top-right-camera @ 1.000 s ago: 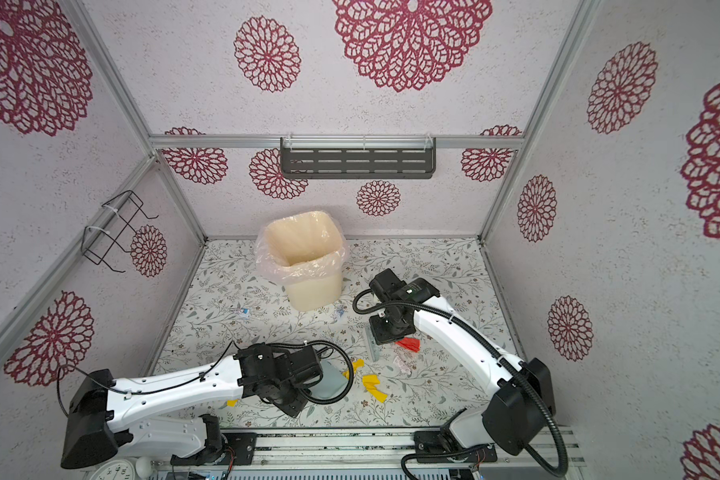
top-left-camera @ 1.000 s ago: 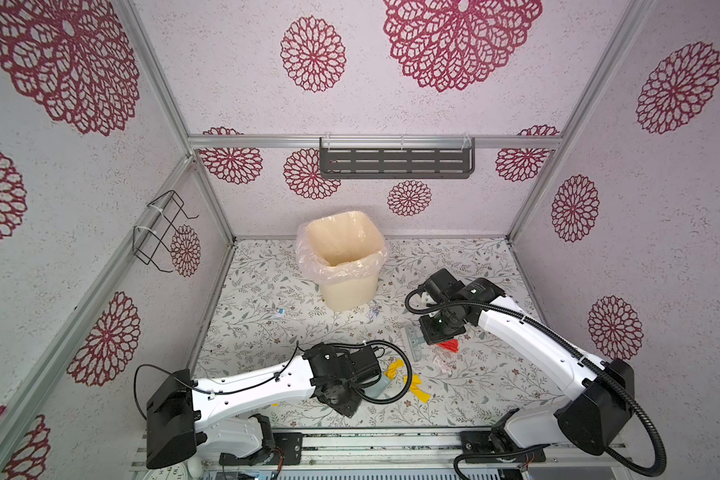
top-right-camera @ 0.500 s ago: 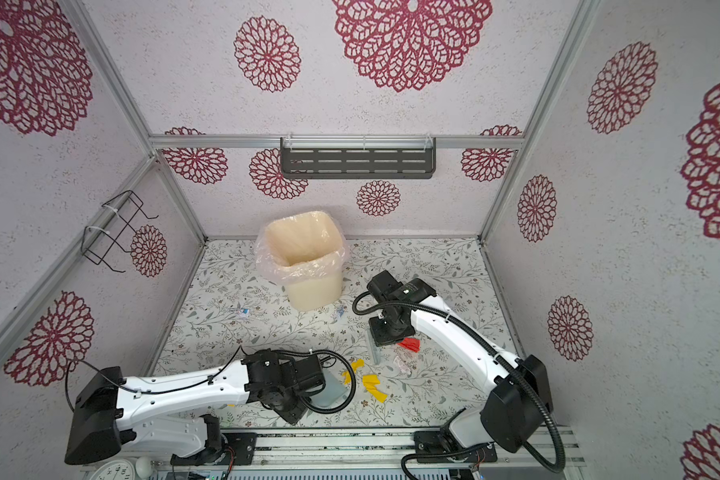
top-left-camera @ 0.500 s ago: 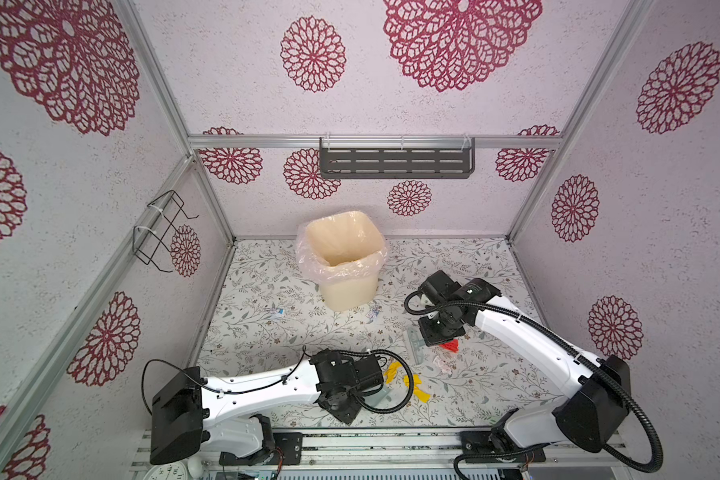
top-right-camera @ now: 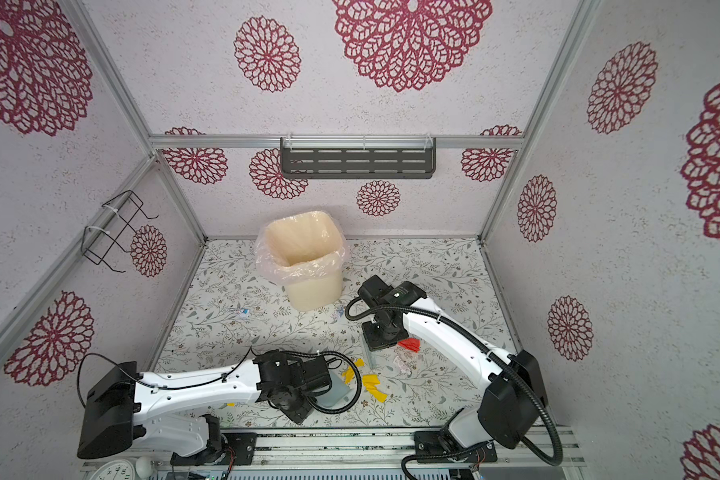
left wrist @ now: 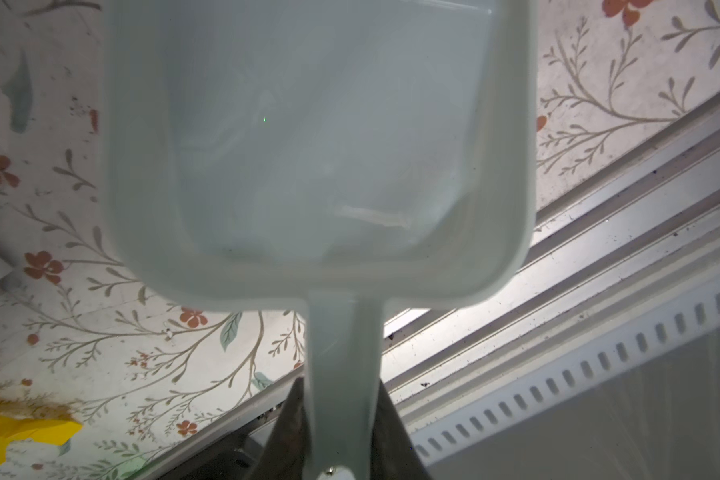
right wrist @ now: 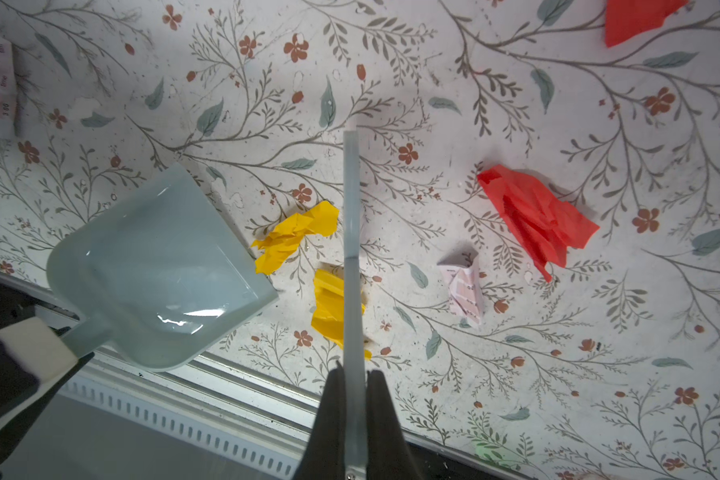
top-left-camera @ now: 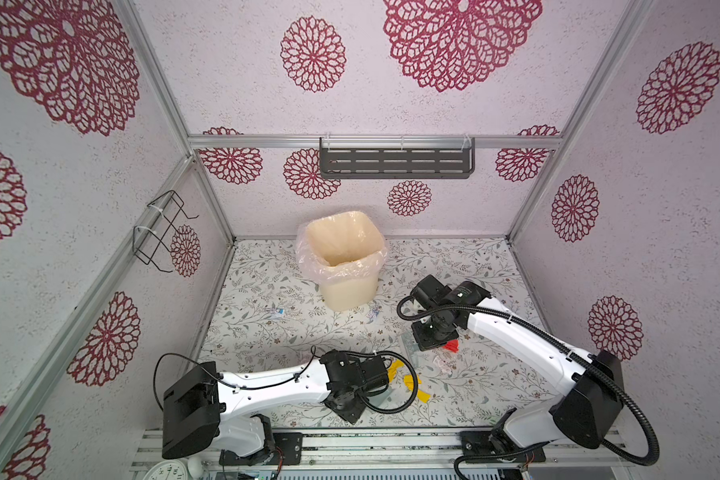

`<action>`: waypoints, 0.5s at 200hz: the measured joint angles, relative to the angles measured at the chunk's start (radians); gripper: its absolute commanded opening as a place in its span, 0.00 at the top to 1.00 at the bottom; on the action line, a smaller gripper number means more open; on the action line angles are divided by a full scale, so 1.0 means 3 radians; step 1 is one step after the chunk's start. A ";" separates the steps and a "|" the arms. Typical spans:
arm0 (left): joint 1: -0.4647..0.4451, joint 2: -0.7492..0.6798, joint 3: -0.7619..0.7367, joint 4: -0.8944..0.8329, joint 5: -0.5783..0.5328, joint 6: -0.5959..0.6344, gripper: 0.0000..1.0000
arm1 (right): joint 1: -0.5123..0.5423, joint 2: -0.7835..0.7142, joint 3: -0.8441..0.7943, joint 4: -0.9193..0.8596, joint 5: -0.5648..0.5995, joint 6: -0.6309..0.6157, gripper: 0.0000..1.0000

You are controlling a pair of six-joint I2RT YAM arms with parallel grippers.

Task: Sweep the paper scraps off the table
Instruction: 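Sweep the yellow scraps into the dustpan with the brush in the right gripper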

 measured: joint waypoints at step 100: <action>0.0000 0.0065 -0.0074 0.0078 0.0011 0.0036 1.00 | 0.0287 0.0168 0.0195 0.0116 -0.0187 0.0114 1.00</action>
